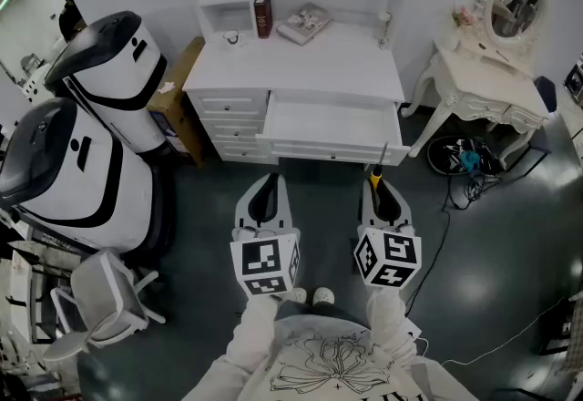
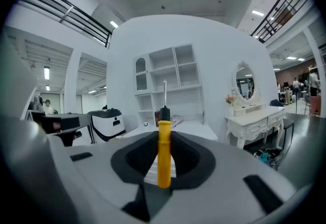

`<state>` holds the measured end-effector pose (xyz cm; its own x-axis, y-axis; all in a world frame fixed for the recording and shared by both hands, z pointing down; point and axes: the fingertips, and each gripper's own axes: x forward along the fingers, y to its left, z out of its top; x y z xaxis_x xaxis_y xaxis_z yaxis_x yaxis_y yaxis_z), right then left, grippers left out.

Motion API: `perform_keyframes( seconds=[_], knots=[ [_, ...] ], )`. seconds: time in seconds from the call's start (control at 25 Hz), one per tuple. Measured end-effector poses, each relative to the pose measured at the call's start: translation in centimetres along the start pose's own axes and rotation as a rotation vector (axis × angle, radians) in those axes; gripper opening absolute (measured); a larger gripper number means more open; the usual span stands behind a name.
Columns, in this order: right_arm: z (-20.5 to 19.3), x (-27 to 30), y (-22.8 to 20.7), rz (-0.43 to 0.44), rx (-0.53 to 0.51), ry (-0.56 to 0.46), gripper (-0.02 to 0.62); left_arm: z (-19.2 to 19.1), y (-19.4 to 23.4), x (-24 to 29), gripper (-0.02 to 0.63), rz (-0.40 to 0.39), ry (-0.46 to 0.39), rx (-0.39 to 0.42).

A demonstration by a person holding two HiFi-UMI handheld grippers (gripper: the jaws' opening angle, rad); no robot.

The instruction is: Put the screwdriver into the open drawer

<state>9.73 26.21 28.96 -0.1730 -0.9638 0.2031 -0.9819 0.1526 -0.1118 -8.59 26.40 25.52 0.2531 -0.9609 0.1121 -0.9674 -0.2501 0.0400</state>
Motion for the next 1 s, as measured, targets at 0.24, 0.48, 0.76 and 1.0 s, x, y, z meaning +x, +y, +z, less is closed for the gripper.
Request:
perform_keyframes(
  seconds=[0.24,0.48,0.76,1.0],
  knots=[
    [-0.1,0.8,-0.6,0.005,0.0,0.004,0.071,0.0,-0.4,1.0,0.011,0.001,0.001,0.001],
    [-0.1,1.9,-1.6,0.025,-0.006,0.011,0.071,-0.3,-1.2,2.2,0.011,0.016,0.006,0.002],
    [-0.7,2.5,-3.2,0.054,0.002,0.024,0.071,-1.5,-2.5,2.8,0.011,0.048,0.024,-0.006],
    [-1.9,3.0,-4.1,0.079,-0.005,0.053,0.071,-2.9,-3.8,3.5,0.011,0.054,0.051,-0.015]
  ],
)
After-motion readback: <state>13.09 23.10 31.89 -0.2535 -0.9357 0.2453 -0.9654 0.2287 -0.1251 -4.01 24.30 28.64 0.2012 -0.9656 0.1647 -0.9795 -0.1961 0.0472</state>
